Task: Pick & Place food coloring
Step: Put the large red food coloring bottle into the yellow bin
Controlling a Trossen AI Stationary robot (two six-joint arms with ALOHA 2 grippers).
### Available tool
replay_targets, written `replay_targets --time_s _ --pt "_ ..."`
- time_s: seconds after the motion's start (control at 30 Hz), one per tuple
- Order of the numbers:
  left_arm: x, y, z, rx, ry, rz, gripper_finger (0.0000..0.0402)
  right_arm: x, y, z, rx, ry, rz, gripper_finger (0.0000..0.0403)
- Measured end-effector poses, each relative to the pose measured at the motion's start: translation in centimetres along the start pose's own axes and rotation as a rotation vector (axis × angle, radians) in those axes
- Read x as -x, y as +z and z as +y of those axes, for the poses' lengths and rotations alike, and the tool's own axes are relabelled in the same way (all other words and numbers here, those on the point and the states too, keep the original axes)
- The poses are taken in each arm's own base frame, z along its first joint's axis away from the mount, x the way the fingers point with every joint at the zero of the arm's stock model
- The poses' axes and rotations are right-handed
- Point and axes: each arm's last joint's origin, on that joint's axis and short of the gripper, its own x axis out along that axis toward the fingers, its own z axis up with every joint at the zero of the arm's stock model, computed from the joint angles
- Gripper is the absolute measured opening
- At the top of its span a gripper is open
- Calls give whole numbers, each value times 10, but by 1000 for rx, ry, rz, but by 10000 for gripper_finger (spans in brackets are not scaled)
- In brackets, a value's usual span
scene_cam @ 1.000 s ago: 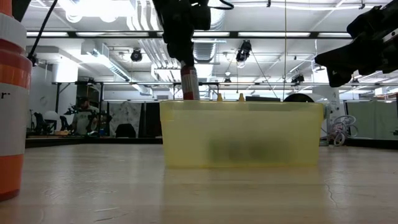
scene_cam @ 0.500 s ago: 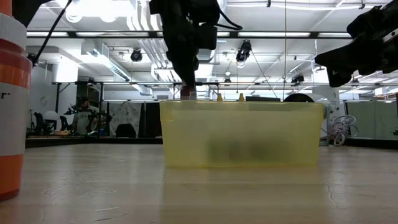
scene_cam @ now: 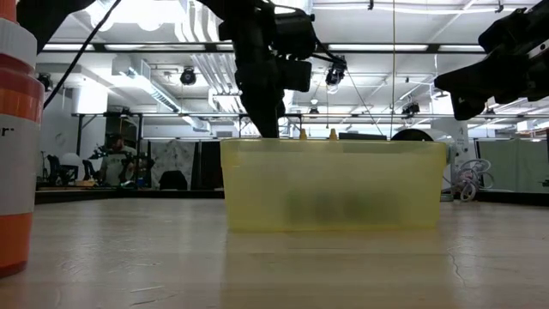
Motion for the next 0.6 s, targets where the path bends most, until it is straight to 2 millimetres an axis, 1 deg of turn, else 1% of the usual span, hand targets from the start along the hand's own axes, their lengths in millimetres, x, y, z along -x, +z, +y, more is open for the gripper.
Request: replay_targets --time_s 0.6 --pt "-6 6 3 -24 32 -47 97 0 0 0 -3 0 -1 13"
